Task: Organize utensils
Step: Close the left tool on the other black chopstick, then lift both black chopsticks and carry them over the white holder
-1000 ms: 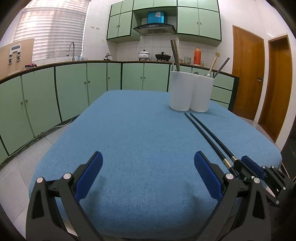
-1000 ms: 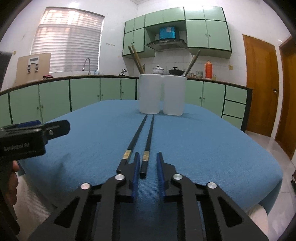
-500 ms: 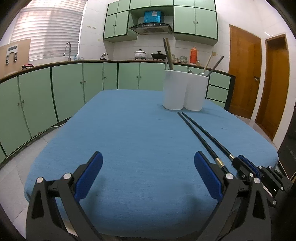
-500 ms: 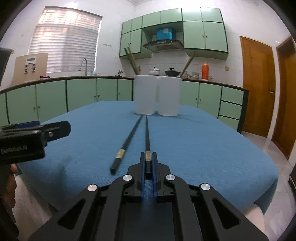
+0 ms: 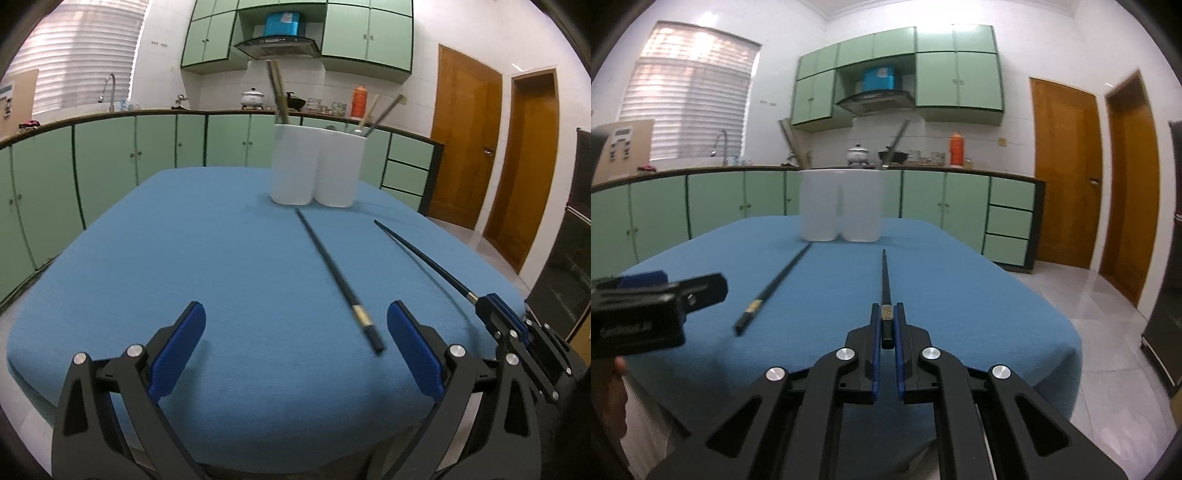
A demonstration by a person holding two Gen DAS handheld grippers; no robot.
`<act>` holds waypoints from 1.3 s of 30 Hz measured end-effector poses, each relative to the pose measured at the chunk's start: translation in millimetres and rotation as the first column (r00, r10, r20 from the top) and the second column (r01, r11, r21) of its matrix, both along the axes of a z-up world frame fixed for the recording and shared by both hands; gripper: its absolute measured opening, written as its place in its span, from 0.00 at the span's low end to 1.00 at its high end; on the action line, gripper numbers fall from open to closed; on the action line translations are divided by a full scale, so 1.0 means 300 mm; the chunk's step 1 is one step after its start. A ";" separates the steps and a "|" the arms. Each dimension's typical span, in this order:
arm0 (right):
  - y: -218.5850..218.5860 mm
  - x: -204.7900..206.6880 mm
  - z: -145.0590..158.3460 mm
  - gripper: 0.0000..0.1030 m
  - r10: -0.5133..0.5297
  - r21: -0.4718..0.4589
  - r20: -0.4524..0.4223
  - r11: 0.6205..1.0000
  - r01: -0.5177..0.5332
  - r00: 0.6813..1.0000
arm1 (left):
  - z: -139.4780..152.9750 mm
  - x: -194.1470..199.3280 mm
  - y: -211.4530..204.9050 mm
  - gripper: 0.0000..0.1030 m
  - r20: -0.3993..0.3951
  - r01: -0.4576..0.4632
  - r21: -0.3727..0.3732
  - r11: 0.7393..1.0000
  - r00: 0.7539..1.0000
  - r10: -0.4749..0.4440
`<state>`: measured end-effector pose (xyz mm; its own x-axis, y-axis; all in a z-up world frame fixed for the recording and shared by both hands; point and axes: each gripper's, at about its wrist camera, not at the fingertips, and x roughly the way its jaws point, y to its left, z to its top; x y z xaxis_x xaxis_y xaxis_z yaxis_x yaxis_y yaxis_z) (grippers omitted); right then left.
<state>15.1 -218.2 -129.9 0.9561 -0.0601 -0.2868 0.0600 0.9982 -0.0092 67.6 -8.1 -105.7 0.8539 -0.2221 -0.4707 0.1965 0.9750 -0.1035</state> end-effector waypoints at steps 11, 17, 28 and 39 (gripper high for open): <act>-0.035 0.018 -0.006 0.06 -0.003 0.028 -0.014 1.000 0.003 1.000 | -0.048 0.029 -0.107 0.52 -0.045 0.011 0.029 1.000 0.999 -0.010; -0.038 0.026 0.003 0.06 -0.007 0.039 -0.013 0.999 0.007 1.000 | -0.058 0.019 -0.144 0.21 -0.038 0.004 0.023 1.000 0.999 -0.003; -0.061 0.022 0.057 0.06 -0.013 0.043 0.014 0.999 0.012 1.000 | 0.017 -0.006 -0.122 0.06 0.007 -0.031 0.020 0.999 1.000 0.031; -0.104 0.032 0.290 0.06 0.048 0.016 0.136 0.999 -0.051 0.989 | 0.247 -0.027 -0.092 0.06 0.187 -0.019 0.024 1.000 0.982 0.014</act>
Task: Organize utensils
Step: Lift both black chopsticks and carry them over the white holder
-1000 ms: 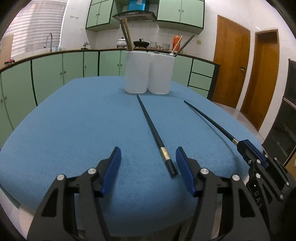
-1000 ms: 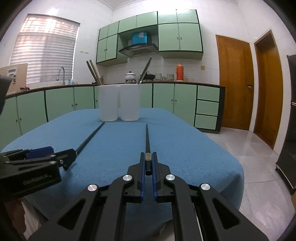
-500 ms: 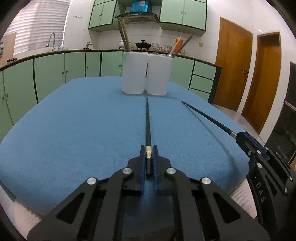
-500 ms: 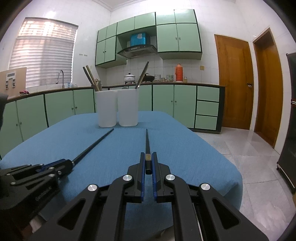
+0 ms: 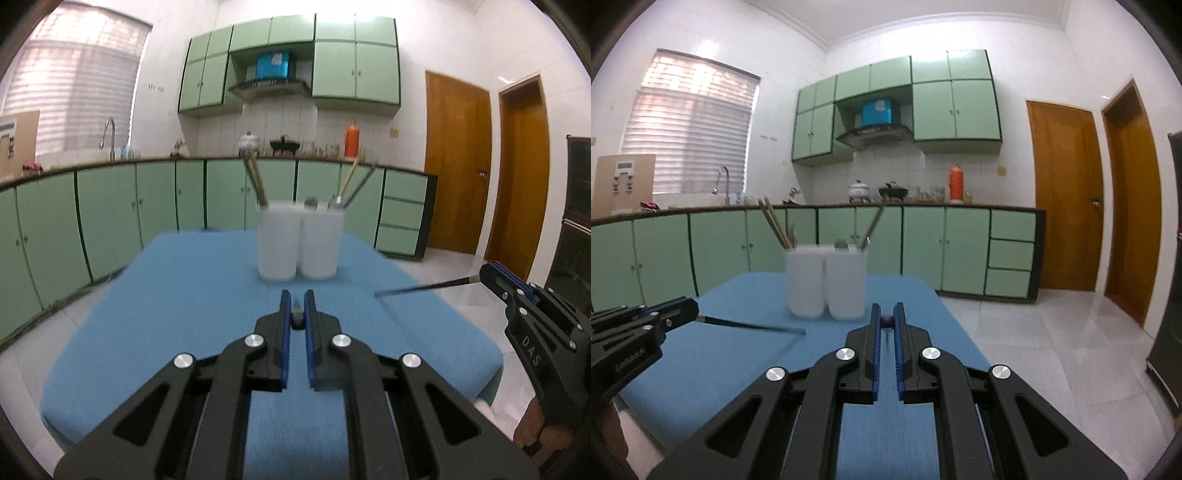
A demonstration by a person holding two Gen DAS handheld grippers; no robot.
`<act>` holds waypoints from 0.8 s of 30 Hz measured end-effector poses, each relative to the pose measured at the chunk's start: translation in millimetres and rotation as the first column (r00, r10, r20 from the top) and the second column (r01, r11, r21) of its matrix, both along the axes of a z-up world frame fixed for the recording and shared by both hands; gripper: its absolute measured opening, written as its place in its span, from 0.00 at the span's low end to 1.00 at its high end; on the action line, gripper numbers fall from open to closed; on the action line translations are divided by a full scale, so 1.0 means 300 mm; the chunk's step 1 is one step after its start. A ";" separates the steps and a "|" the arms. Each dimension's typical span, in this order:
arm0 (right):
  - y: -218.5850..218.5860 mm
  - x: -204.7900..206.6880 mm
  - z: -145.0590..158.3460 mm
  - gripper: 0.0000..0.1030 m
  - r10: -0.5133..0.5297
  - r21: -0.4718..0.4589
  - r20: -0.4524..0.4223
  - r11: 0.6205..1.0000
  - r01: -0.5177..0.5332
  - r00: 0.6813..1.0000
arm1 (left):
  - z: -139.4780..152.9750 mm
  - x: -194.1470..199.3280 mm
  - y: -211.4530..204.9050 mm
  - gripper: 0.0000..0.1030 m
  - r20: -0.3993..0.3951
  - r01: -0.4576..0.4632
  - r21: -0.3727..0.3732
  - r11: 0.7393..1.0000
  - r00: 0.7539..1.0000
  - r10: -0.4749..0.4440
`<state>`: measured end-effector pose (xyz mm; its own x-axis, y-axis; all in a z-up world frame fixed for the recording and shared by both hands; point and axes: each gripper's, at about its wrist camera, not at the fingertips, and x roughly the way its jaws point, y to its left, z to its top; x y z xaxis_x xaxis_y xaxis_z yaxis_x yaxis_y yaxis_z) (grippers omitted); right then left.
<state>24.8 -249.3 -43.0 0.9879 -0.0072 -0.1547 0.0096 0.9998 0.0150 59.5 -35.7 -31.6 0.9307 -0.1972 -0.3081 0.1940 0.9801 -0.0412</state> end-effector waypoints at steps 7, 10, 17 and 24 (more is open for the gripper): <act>-0.028 0.087 0.178 0.06 0.126 0.044 0.007 0.991 -0.126 0.992 | 0.157 0.053 0.003 0.06 0.065 0.034 0.002 0.999 0.997 -0.034; -0.038 0.130 0.249 0.07 0.174 0.060 0.002 0.983 -0.174 0.985 | 0.225 0.076 -0.004 0.06 0.094 0.049 0.006 0.999 0.994 -0.049; -0.027 0.228 0.372 0.06 0.241 0.052 -0.036 0.970 -0.239 0.970 | 0.328 0.140 0.000 0.06 0.106 0.067 -0.008 0.998 0.992 -0.066; -0.011 0.307 0.436 0.06 0.290 0.058 -0.069 0.956 -0.287 0.954 | 0.369 0.185 0.006 0.06 0.100 0.089 -0.024 0.996 0.991 -0.086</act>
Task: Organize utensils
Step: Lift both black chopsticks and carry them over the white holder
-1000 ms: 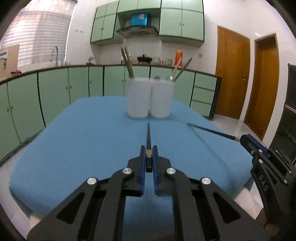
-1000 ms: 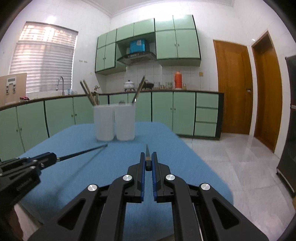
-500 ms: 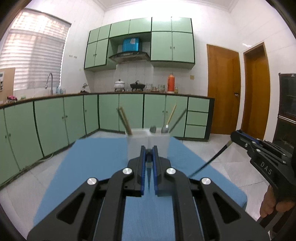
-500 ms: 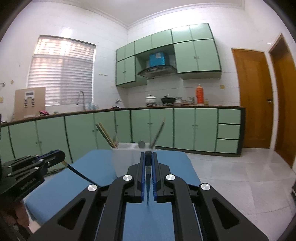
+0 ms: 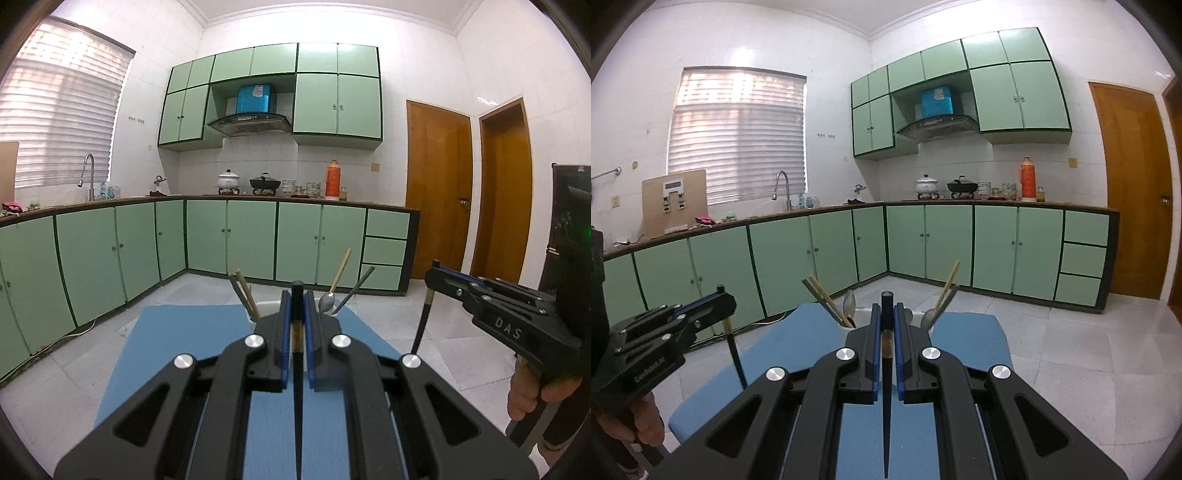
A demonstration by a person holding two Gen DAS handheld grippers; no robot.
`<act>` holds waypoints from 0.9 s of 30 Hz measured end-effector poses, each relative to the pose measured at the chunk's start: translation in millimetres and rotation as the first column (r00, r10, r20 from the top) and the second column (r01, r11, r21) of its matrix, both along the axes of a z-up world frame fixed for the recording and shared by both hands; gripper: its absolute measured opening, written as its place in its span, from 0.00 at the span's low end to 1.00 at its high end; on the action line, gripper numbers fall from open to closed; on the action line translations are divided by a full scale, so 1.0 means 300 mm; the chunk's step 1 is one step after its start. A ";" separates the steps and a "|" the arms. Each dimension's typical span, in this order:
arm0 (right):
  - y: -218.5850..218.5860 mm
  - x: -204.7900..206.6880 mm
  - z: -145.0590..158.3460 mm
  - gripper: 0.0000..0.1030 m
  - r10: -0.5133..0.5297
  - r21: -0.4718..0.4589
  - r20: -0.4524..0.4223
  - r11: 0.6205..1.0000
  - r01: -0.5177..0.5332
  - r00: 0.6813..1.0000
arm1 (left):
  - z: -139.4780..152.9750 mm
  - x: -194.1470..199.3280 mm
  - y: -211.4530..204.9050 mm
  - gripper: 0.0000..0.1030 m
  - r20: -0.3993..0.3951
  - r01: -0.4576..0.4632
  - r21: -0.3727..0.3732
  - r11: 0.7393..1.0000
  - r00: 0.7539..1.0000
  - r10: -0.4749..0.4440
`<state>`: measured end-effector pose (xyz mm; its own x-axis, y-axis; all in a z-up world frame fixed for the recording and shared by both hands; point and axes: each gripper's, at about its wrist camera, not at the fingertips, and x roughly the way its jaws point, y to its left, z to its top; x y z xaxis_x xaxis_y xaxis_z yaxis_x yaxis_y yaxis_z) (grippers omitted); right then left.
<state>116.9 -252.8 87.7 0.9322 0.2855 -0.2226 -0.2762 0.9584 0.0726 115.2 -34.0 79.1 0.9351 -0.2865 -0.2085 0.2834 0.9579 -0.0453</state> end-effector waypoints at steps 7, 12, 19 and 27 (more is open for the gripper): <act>0.006 0.084 0.097 0.06 0.021 0.004 0.021 1.000 -0.021 1.000 | 0.078 0.080 -0.003 0.06 0.031 0.022 -0.028 0.999 0.999 -0.021; 0.005 0.172 0.207 0.06 0.036 0.032 0.052 0.999 -0.038 0.998 | 0.187 0.161 -0.041 0.06 0.110 0.024 -0.017 1.000 0.994 -0.022; 0.021 0.337 0.329 0.06 0.005 0.047 0.114 0.999 -0.010 0.994 | 0.281 0.318 -0.098 0.06 0.181 -0.007 -0.021 1.000 0.983 0.011; 0.020 0.564 0.314 0.06 -0.051 0.063 0.117 0.997 0.044 0.992 | 0.299 0.539 -0.119 0.06 0.220 -0.076 -0.065 0.995 0.971 0.089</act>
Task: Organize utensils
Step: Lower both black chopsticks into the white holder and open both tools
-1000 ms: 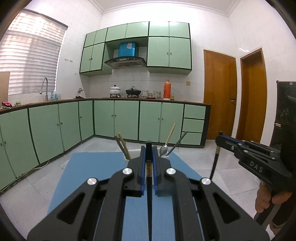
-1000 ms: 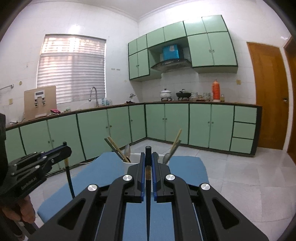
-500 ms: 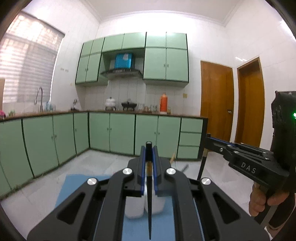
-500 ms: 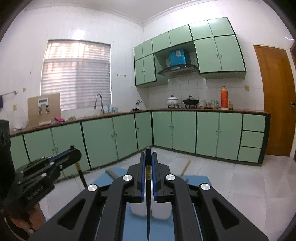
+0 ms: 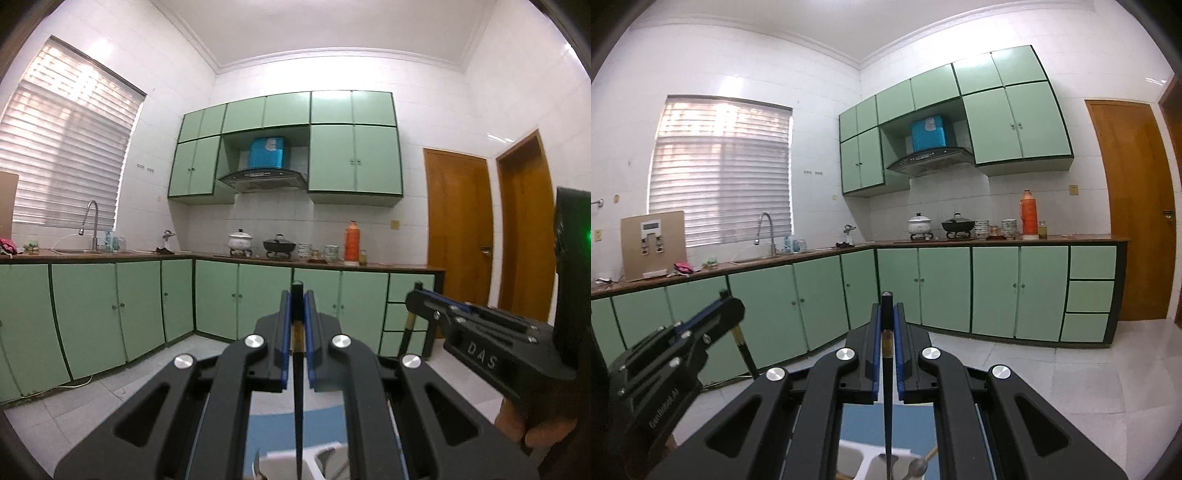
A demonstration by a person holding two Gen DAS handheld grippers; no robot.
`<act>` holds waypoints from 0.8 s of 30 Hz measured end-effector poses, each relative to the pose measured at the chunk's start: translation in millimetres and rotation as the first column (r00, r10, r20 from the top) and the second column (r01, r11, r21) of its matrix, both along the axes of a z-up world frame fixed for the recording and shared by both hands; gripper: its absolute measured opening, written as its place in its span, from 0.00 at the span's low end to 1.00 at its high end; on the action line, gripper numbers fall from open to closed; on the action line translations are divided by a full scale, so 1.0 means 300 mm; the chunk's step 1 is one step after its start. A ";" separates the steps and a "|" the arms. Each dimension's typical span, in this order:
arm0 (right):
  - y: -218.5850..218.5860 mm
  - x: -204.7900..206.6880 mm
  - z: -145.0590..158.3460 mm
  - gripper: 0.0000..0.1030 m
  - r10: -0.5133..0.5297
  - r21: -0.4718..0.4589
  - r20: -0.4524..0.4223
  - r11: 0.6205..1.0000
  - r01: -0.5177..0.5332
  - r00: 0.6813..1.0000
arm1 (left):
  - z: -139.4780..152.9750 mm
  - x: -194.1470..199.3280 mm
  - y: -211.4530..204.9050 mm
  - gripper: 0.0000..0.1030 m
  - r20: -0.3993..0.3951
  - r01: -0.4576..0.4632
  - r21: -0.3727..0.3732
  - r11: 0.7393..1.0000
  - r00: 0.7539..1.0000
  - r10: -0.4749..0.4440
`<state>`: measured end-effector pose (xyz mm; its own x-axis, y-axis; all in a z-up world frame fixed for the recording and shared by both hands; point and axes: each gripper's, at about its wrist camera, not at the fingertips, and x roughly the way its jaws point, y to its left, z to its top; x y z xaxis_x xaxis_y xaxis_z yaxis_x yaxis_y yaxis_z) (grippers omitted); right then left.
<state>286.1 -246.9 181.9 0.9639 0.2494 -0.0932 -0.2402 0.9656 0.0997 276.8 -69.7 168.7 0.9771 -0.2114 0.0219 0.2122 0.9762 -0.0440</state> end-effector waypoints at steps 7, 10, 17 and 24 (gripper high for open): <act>0.020 0.116 -0.108 0.06 -0.006 -0.009 -0.063 1.000 0.005 0.998 | -0.097 0.127 0.000 0.06 -0.077 -0.022 -0.015 1.000 0.997 0.021; 0.027 0.130 -0.170 0.06 -0.004 -0.019 -0.096 1.000 0.003 0.995 | -0.138 0.145 -0.001 0.06 -0.097 -0.022 -0.006 1.000 0.995 0.021; 0.050 0.125 -0.275 0.06 0.008 -0.026 -0.142 1.000 -0.012 0.990 | -0.216 0.169 0.005 0.06 -0.143 -0.020 0.023 1.000 0.989 0.023; 0.065 0.133 -0.358 0.06 0.003 -0.050 -0.195 0.999 -0.013 0.981 | -0.302 0.199 0.009 0.06 -0.221 -0.021 0.062 0.998 0.975 0.034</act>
<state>325.9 -227.2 74.5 0.9240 0.2473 -0.2918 -0.2288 0.9687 0.0965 336.6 -67.1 78.3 0.9616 -0.1789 -0.2079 0.1768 0.9838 -0.0288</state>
